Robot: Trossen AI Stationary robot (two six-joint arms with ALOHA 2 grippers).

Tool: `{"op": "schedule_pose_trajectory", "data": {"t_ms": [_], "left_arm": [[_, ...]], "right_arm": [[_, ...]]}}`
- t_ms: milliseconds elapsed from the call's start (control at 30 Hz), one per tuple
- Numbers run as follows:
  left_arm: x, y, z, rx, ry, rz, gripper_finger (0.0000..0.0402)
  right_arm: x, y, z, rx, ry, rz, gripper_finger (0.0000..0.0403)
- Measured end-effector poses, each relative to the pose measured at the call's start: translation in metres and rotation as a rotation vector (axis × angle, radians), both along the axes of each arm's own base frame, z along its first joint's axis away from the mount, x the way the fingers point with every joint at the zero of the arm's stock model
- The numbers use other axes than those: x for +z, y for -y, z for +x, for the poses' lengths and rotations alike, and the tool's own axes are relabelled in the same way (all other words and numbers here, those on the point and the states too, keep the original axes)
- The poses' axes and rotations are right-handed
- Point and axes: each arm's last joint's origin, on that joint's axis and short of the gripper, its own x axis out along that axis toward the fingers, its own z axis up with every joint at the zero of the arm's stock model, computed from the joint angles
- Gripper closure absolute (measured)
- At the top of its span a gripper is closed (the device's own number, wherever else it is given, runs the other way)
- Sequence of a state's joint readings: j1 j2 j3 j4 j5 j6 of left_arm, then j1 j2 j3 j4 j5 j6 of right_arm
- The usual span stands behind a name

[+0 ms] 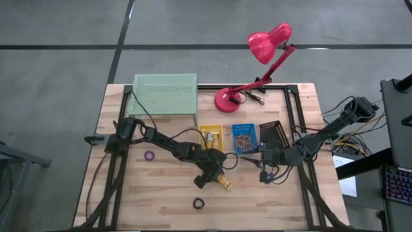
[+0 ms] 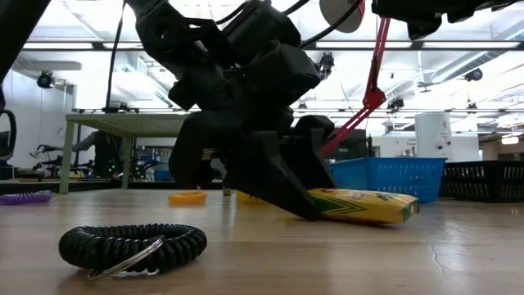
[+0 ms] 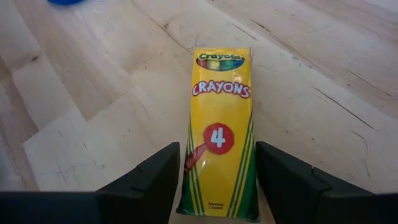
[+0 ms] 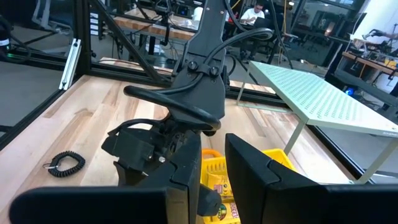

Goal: Pick & Place Office Desk Supplies
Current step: Put the crayon box into the yellow basket

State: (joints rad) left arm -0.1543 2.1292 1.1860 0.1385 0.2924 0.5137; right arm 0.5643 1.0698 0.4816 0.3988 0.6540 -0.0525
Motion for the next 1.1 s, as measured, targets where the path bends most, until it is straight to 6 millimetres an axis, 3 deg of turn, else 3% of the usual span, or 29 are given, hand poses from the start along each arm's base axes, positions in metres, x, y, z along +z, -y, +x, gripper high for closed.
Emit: {"op": "schedule_pose_trajectory", "data": {"t_ms": [367,667,1100], "left_arm": [[0.003,-0.001,0.004,0.017,0.037,0.001,0.0246],[0.004,0.000,0.004,0.025,0.037,-0.014,0.0251],[0.046,-0.001,0.003,0.183,0.082,-0.121,0.0251]], "right_arm": [[0.000,0.000,0.000,0.000,0.000,0.000,0.0335],[0.000,0.000,0.000,0.000,0.000,0.000,0.0335],[0.000,0.000,0.000,0.000,0.000,0.000,0.0335]]}}
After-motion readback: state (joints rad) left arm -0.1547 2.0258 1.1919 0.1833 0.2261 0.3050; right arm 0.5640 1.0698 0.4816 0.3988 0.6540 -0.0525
